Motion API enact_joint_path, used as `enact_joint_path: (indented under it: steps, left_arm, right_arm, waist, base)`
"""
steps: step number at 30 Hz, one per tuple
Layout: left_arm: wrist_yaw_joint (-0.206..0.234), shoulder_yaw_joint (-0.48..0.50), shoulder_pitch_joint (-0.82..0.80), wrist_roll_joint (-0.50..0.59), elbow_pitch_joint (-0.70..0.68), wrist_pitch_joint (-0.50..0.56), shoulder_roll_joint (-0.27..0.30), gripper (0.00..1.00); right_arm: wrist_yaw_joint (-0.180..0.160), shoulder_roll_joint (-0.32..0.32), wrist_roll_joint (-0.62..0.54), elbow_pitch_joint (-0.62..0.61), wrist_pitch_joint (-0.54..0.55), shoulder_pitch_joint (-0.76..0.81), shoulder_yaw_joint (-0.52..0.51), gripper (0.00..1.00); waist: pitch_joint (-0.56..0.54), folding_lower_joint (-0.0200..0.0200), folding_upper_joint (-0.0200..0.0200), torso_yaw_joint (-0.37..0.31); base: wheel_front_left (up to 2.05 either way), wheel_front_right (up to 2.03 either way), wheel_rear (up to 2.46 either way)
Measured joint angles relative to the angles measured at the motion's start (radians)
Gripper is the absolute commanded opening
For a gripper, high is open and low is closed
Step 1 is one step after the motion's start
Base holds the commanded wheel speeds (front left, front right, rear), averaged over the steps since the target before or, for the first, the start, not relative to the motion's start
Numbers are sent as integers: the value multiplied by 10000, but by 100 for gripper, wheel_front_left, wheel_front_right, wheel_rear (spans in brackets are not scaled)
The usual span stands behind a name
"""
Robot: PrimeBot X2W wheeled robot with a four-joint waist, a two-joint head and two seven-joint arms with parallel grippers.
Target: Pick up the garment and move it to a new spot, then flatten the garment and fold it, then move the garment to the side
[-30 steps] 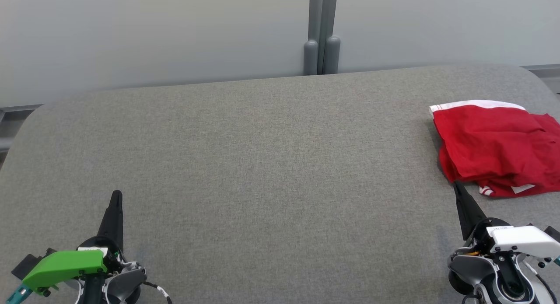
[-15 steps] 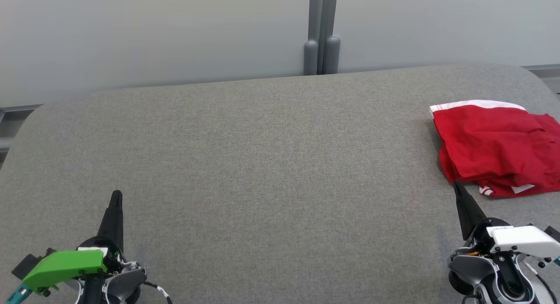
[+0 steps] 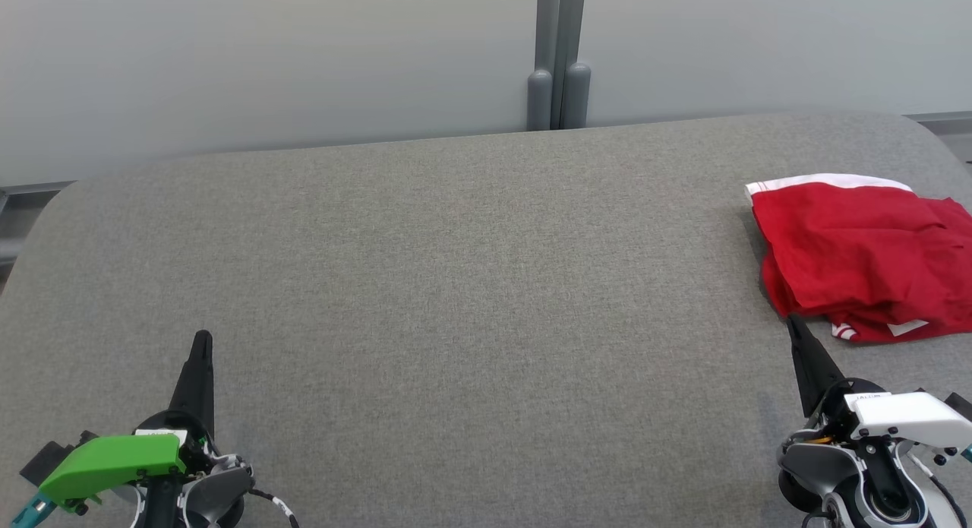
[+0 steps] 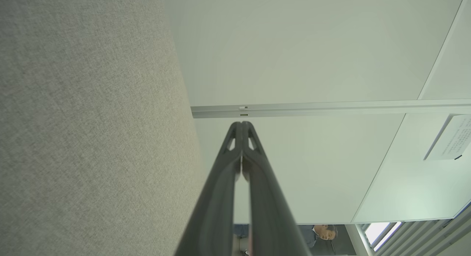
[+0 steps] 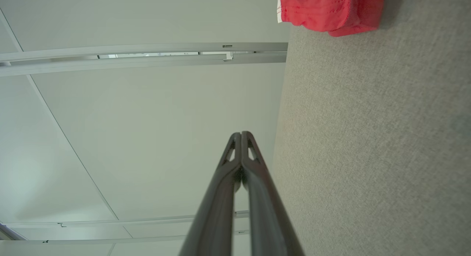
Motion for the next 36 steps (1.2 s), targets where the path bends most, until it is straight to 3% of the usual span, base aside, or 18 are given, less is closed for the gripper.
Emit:
enact_joint_path:
  steps: [36]
  left_arm:
    - [0,0,0,0,0,0,0,0]
  right_arm:
    - [0,0,2,-2,0,0,0,0]
  waist:
    - [0,0,0,0]
  base:
    - [0,0,0]
